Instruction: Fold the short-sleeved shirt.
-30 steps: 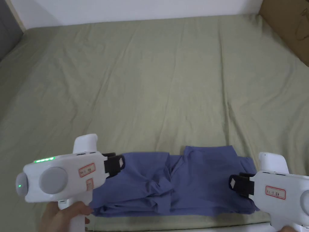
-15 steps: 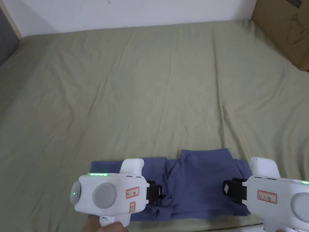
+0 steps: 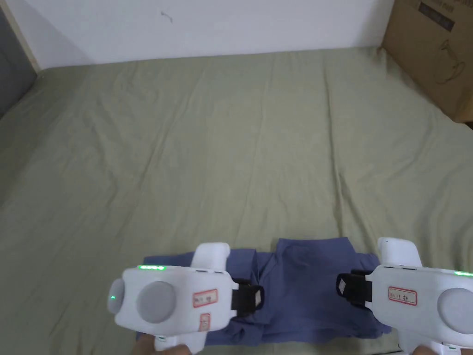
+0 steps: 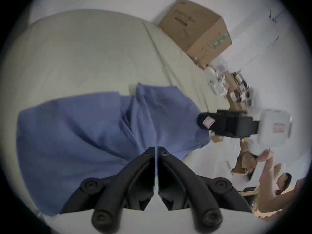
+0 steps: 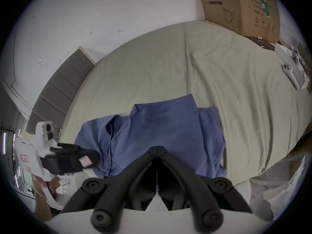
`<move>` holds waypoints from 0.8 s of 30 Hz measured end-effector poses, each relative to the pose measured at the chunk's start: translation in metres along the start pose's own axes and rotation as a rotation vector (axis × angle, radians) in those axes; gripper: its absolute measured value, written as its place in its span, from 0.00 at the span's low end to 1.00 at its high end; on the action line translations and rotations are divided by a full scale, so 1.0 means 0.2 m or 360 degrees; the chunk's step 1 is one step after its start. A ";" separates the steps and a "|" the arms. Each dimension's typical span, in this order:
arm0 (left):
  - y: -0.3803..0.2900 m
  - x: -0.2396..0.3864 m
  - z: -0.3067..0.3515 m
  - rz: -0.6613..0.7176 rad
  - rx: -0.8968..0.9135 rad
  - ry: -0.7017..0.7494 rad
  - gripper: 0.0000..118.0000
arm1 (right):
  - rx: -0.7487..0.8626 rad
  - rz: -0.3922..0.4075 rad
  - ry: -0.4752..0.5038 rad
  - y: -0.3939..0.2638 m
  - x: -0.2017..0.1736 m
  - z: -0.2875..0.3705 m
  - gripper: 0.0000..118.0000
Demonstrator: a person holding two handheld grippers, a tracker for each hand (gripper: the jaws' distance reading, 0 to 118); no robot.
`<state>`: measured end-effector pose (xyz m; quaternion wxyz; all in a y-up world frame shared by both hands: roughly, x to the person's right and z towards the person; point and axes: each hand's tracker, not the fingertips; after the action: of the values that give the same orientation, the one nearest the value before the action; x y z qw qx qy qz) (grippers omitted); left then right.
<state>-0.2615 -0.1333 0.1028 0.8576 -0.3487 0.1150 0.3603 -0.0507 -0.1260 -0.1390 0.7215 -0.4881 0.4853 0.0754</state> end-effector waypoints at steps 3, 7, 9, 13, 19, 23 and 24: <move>0.03 -0.15 0.22 0.0177 0.0180 -0.0006 0.02 | 0.0002 0.0022 0.0014 0.01 -0.03 -0.01 0.00; 0.00 -0.42 0.48 0.0423 0.0396 0.0024 0.03 | -0.0042 0.0068 0.0009 0.01 -0.08 -0.06 0.00; -0.06 -0.55 0.55 0.0530 0.0393 0.0078 0.05 | -0.0060 0.0087 0.0024 0.01 -0.12 -0.09 0.00; -0.22 -0.74 0.58 0.0747 0.0333 -0.0014 0.27 | -0.0113 0.0149 0.0047 -0.01 -0.20 -0.15 0.00; -0.36 -0.92 0.41 0.1088 0.0357 -0.0249 0.97 | -0.0173 0.0208 0.0056 -0.01 -0.29 -0.21 0.00; -0.36 -0.97 0.31 0.1172 0.0404 -0.0475 0.97 | -0.0199 0.0249 0.0045 0.00 -0.32 -0.23 0.00; -0.35 -0.98 0.29 0.1201 0.0428 -0.0537 0.92 | -0.0204 0.0254 0.0035 0.00 -0.33 -0.23 0.00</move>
<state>-0.3567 -0.2336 0.2690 0.7103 -0.1037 0.1384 0.6823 -0.1132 -0.1384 -0.0909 0.6751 -0.4938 0.5247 0.1582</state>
